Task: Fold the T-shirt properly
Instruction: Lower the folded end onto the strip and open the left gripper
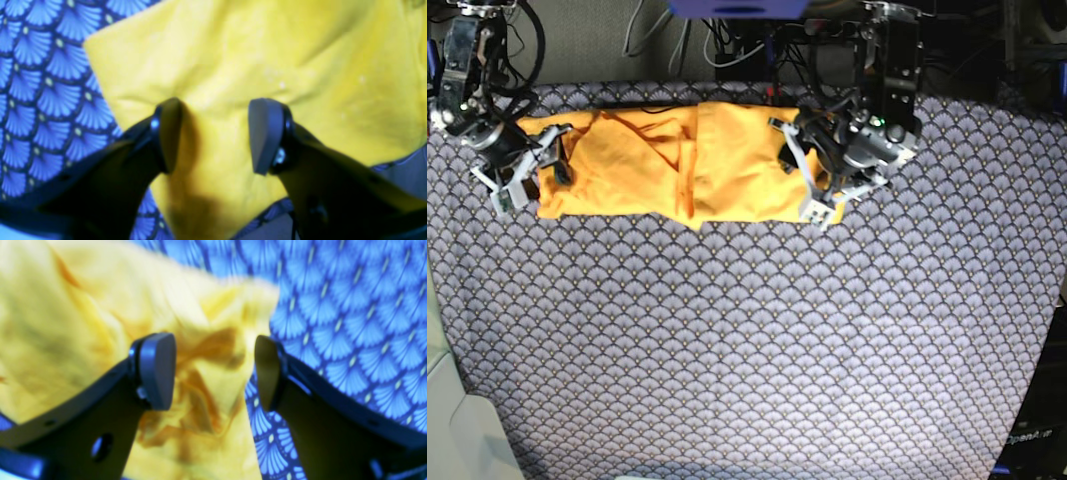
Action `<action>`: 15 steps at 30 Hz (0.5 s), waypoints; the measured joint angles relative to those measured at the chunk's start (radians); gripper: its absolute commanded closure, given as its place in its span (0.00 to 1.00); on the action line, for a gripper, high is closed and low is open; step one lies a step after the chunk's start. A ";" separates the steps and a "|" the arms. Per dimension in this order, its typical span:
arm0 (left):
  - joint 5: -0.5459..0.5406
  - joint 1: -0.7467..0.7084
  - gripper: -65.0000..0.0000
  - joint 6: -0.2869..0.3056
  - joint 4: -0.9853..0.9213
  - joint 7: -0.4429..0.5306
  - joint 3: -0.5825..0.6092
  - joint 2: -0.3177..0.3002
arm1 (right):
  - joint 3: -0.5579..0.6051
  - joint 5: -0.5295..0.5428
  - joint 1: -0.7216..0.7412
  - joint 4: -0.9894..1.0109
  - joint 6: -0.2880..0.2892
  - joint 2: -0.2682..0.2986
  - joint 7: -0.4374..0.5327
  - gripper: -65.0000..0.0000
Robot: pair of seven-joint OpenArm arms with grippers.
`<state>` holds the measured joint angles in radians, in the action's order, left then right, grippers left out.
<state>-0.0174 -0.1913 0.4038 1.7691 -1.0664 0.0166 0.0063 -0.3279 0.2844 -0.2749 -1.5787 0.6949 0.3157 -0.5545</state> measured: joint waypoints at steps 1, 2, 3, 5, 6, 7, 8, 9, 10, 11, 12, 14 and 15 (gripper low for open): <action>-0.016 -0.004 0.51 0.006 0.000 0.004 -0.010 -0.008 | 0.000 -0.006 0.000 -0.007 0.000 0.000 -0.032 0.41; -0.014 -0.009 0.51 0.007 0.003 0.005 -0.021 -0.010 | 0.000 -0.008 0.000 -0.011 0.000 0.000 -0.048 0.41; -0.010 -0.014 0.51 0.007 0.008 0.001 -0.033 -0.009 | 0.000 -0.011 -0.002 -0.018 0.000 0.000 -0.062 0.41; -0.011 -0.016 0.51 0.009 0.015 -0.003 -0.052 -0.009 | 0.000 -0.011 -0.005 -0.043 0.000 -0.001 -0.067 0.41; -0.011 -0.016 0.51 0.008 0.019 -0.003 -0.058 -0.008 | -0.001 -0.010 -0.005 -0.060 0.000 -0.003 -0.072 0.41; -0.011 -0.014 0.51 0.009 0.020 -0.002 -0.064 -0.008 | -0.001 -0.007 -0.003 -0.075 0.000 -0.003 -0.082 0.41; -0.011 -0.013 0.51 0.010 0.020 -0.002 -0.069 -0.008 | -0.001 -0.005 -0.002 -0.093 0.000 -0.003 -0.097 0.41; -0.010 -0.013 0.51 0.008 0.021 -0.002 -0.070 -0.009 | -0.001 0.000 -0.001 -0.114 0.000 -0.002 -0.129 0.41; -0.010 -0.014 0.51 0.008 0.021 -0.002 -0.071 -0.009 | -0.001 -0.002 -0.001 -0.133 0.000 -0.001 -0.164 0.41; -0.010 -0.014 0.51 0.008 0.021 -0.002 -0.070 -0.009 | -0.001 -0.001 0.000 -0.150 0.000 -0.001 -0.200 0.41; -0.010 -0.014 0.51 0.008 0.021 -0.003 -0.070 -0.009 | -0.001 -0.001 0.000 -0.166 0.000 0.000 -0.233 0.41; -0.010 -0.013 0.51 0.008 0.021 -0.002 -0.070 -0.009 | -0.001 0.000 0.023 -0.187 0.000 0.000 -0.320 0.41; -0.010 -0.014 0.51 0.008 0.021 -0.002 -0.070 -0.009 | -0.001 0.001 0.040 -0.191 0.000 0.000 -0.355 0.41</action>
<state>-0.0277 -0.2050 0.4122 1.7897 -1.0687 -0.0536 -0.0025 -0.3290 0.2852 -0.2352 -1.7699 0.6945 0.3157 -0.9092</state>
